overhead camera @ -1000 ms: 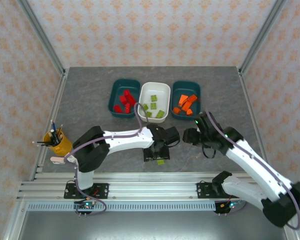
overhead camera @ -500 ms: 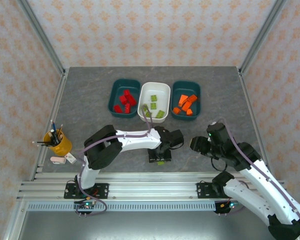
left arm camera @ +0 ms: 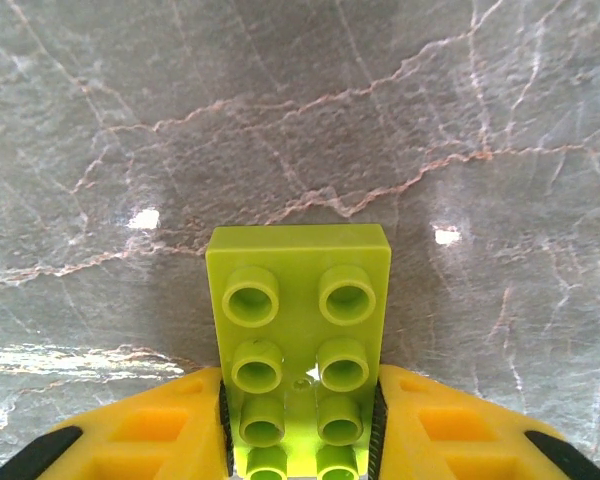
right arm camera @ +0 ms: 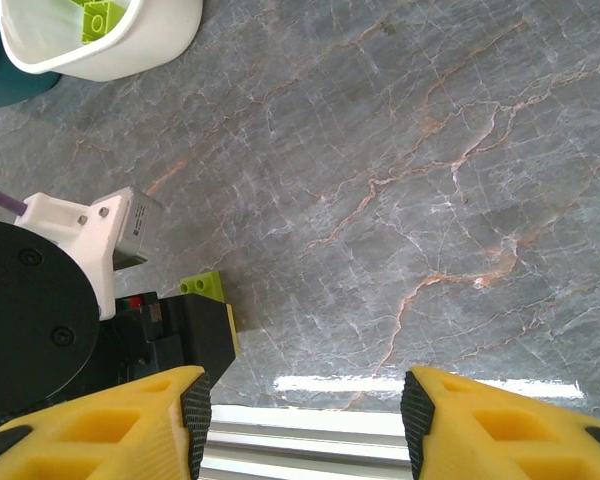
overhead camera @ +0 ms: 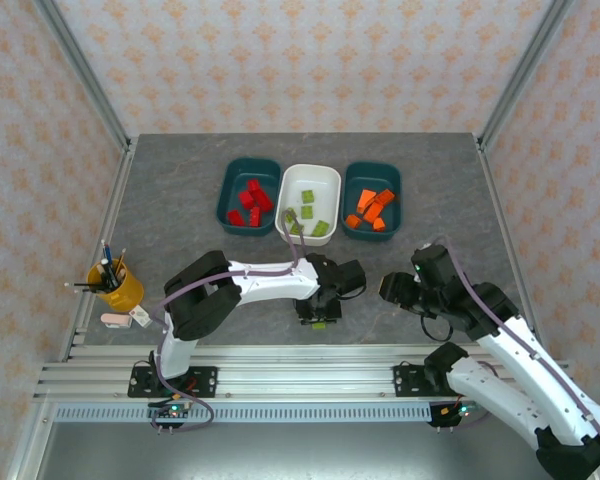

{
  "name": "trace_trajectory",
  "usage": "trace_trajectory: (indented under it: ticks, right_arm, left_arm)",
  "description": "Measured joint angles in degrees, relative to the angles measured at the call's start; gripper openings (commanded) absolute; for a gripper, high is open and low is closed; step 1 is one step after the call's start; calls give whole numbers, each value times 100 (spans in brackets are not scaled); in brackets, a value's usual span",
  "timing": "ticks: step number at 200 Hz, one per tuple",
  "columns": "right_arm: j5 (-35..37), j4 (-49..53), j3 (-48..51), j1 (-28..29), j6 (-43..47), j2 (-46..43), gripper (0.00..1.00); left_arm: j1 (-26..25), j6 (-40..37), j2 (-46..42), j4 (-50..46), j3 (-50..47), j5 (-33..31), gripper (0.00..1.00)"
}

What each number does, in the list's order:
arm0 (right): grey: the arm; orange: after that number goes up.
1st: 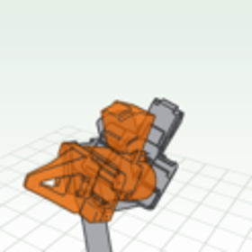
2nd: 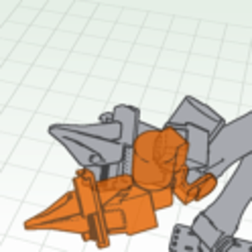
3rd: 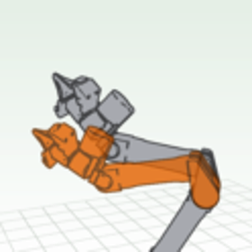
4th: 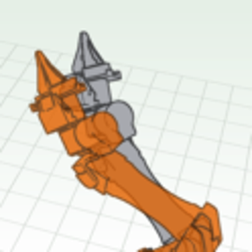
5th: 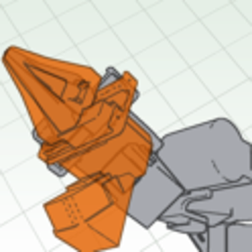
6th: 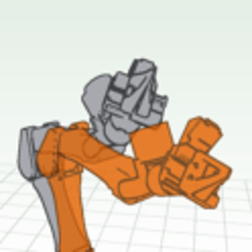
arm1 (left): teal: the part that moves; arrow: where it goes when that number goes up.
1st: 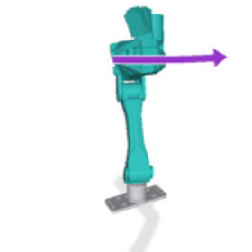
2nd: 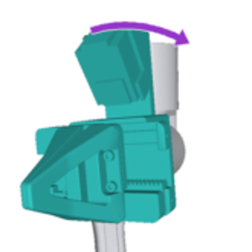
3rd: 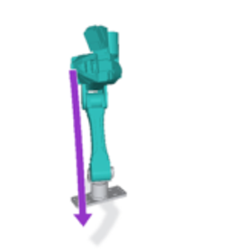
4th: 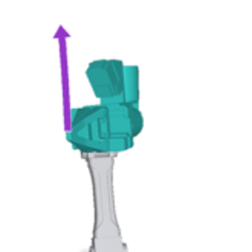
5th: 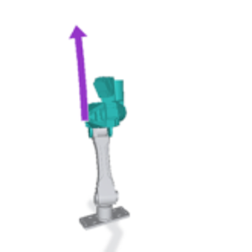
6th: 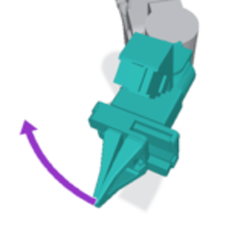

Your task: Sort the legos into containers by color

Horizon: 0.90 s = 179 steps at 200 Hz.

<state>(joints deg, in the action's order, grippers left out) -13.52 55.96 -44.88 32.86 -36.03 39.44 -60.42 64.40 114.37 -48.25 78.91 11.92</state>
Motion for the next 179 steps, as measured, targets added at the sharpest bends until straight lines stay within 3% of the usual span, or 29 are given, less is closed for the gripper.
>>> trace_trajectory:
  ticks: [75, 141, 179]
  right_arm:
    - [-247, -166, -24, 0, 2, 109, 55]
    - [-380, -960, -780, 0, -85, 1038, 57]
    - [-409, -1604, -1320, -140, -168, 1930, 58]
  left_arm:
    - [166, -455, -24, -269, 527, -492, 33]
    - [1443, -1497, -192, -828, 2194, -645, 33]
    - [2280, -2153, 356, -833, 3641, -367, 33]
